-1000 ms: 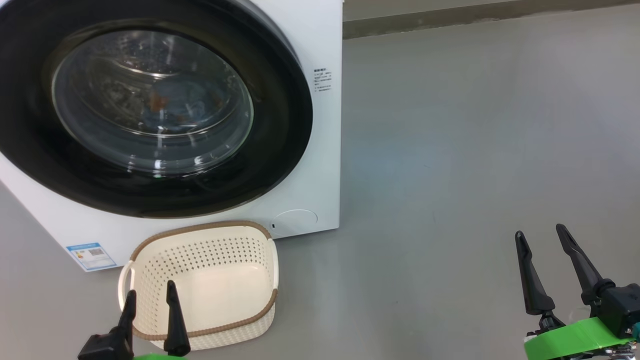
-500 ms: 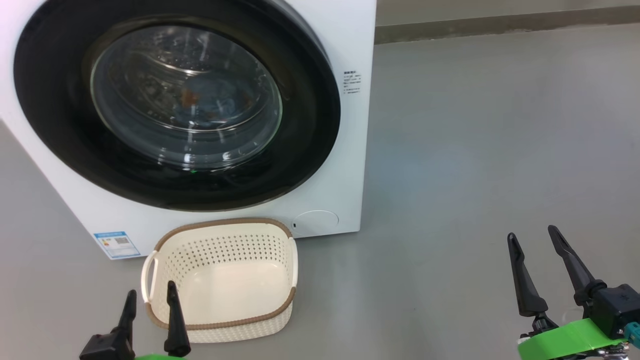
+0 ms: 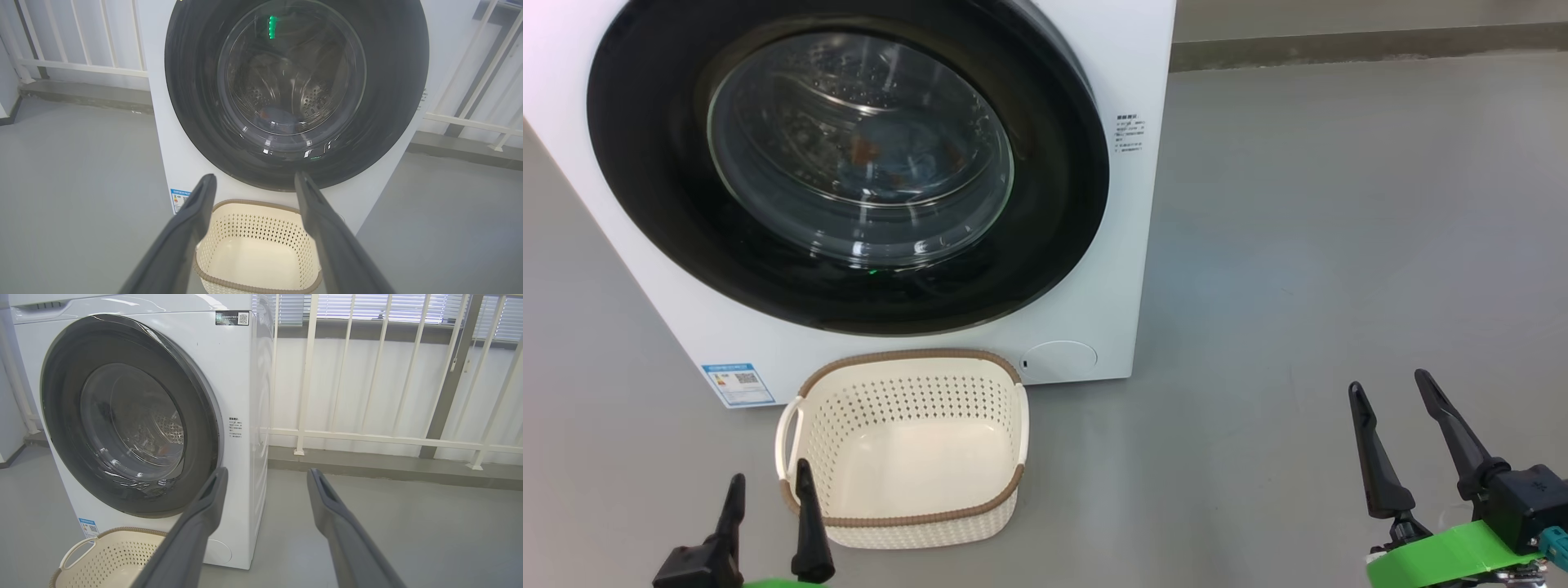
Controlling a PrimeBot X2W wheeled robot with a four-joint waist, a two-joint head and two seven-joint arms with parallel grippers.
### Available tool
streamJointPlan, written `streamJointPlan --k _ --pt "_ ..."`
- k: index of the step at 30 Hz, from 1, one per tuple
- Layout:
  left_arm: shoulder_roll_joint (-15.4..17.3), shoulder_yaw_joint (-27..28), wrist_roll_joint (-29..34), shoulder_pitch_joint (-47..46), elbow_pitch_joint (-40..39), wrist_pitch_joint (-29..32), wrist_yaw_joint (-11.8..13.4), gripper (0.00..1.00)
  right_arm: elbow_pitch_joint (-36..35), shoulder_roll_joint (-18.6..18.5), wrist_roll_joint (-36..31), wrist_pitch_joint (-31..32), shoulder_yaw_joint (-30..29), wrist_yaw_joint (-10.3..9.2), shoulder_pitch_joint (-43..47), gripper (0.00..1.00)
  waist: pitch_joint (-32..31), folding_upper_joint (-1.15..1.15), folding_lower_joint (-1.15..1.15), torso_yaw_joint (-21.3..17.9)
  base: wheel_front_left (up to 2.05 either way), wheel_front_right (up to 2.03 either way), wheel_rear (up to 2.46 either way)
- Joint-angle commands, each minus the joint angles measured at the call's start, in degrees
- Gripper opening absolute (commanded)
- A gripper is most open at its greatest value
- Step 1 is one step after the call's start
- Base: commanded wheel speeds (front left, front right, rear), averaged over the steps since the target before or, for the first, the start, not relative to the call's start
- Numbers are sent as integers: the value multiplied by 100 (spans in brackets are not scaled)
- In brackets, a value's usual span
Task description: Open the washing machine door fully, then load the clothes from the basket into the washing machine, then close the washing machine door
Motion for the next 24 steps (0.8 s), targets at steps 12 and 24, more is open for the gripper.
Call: streamJointPlan --k 12,24 --pt "-42 -24 101 47 176 9 -7 0 210 34 6 -1 11 3 22 0 3 0 0 47 0 0 0" --pt "-94 28 -370 150 417 144 -91 0 538 129 532 137 -8 3 119 0 0 0 12 41 0 0 0"
